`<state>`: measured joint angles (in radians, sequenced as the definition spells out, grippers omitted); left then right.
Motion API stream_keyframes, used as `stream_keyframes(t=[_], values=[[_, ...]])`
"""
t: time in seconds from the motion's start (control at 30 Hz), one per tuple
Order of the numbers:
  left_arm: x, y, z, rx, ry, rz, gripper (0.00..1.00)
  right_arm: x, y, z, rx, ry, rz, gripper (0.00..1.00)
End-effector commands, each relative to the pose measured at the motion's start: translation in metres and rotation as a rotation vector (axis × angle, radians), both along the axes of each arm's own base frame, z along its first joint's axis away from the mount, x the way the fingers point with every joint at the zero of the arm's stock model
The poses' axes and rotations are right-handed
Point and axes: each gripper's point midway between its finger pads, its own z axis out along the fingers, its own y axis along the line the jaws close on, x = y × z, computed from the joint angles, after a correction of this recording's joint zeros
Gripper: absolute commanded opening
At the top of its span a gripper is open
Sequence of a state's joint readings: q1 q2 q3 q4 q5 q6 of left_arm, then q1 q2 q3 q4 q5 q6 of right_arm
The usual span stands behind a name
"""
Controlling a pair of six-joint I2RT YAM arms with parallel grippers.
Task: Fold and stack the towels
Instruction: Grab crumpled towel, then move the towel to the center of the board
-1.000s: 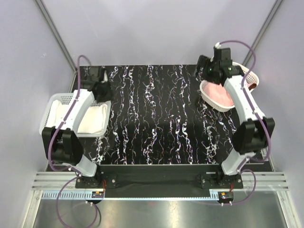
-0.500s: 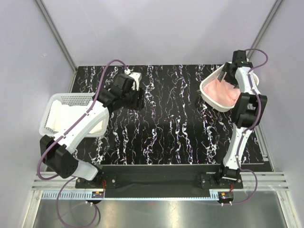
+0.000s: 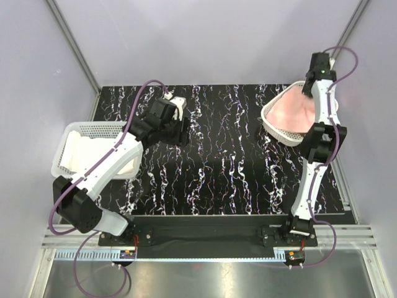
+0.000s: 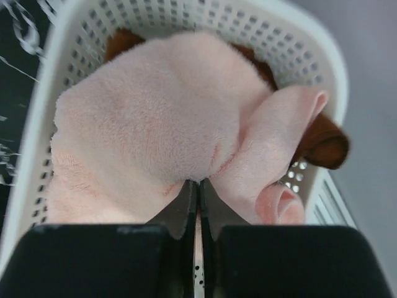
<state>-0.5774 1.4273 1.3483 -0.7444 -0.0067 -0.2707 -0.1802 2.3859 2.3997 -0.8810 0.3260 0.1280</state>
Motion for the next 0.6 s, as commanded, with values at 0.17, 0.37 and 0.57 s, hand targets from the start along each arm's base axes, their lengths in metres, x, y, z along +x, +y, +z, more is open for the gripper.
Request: stream_keyframes(t=[0.17, 0.37, 0.57], values=[[0.003, -0.005, 0.063, -0.096, -0.147, 0.000, 0.69, -0.061, 0.094, 0.283, 0.196, -0.648, 0.290, 0.00], [-0.001, 0.021, 0.094, -0.104, -0.249, 0.104, 0.73, -0.154, 0.224, 0.318, 0.632, -0.777, 0.718, 0.02], [-0.011, 0.050, 0.085, -0.095, -0.240, 0.210, 0.75, -0.223, 0.324, 0.200, 0.823, -0.403, 0.880, 0.05]])
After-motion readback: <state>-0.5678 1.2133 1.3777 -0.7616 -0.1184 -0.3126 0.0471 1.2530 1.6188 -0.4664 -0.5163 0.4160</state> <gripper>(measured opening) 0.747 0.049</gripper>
